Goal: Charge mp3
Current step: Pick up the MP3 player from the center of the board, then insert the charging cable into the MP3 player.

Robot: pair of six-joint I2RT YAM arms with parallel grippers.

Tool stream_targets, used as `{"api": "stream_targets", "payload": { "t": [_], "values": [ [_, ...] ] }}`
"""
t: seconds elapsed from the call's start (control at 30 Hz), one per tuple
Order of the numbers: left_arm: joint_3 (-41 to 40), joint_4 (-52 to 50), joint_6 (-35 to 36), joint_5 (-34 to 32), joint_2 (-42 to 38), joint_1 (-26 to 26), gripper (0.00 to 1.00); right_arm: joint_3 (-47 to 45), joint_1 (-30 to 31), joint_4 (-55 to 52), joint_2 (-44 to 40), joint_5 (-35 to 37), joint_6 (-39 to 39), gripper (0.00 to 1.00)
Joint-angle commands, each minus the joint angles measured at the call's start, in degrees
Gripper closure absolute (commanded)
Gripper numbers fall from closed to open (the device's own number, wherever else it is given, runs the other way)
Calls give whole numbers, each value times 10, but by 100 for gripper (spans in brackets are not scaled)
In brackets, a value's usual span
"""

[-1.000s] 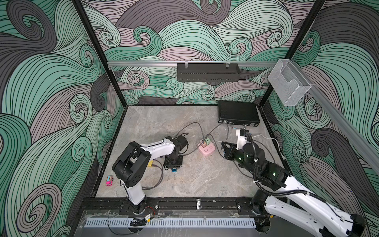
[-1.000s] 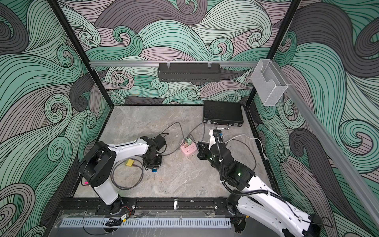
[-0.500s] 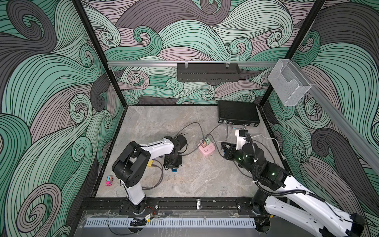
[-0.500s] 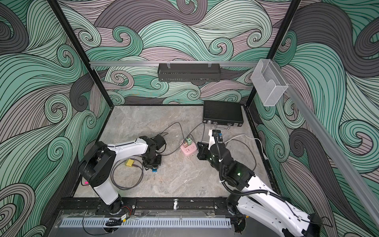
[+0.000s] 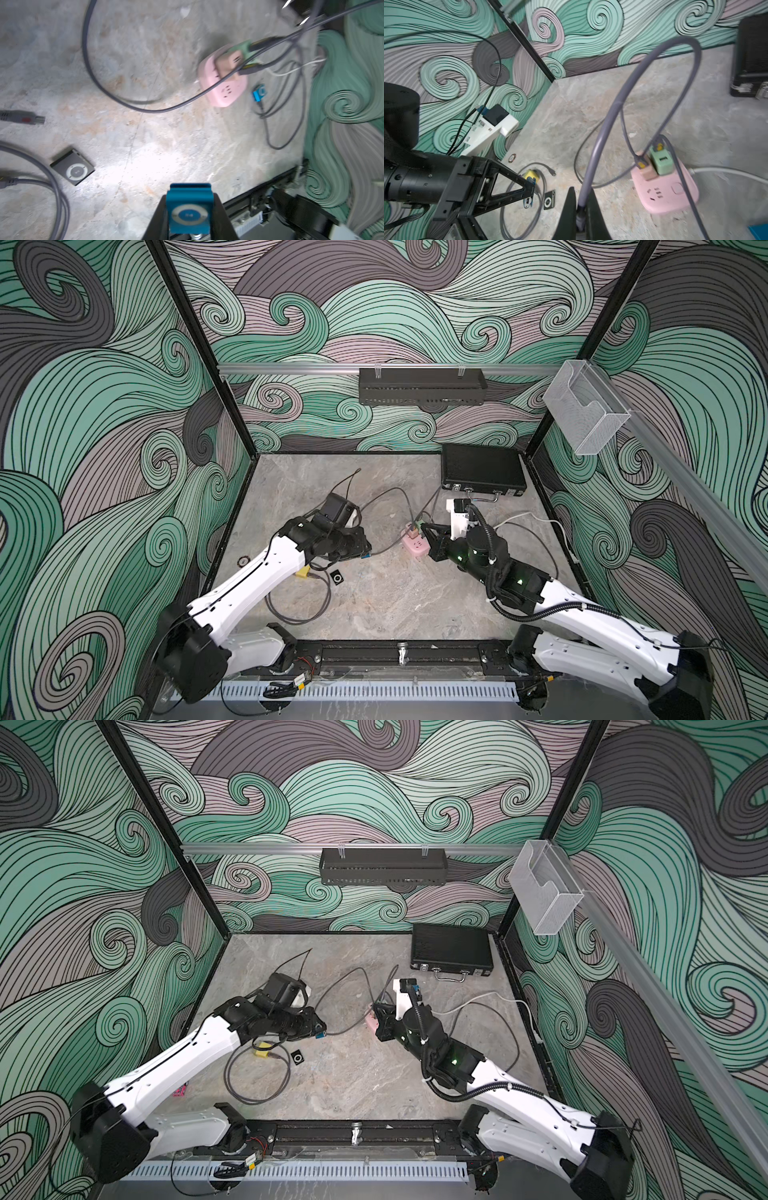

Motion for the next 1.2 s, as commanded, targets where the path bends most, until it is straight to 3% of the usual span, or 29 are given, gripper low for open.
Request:
{"api": "stream_targets", "payload": {
  "t": [0.0, 0.27, 0.5, 0.63, 0.83, 1.17],
  "values": [
    [5, 35, -34, 27, -25, 4, 80, -5, 18, 166, 14, -19, -42, 100],
    [20, 111, -93, 19, -82, 8, 80, 16, 58, 318, 76, -37, -107, 100],
    [7, 157, -132, 3, -101, 8, 80, 23, 66, 430, 118, -38, -103, 100],
    [-24, 232, -175, -6, -118, 10, 79, 32, 70, 473, 145, -39, -103, 100],
    [-21, 254, -191, -5, -119, 10, 79, 42, 72, 496, 170, -34, -102, 100],
    [-19, 281, -207, -2, -121, 9, 79, 32, 88, 536, 206, 33, -103, 100]
  ]
}}
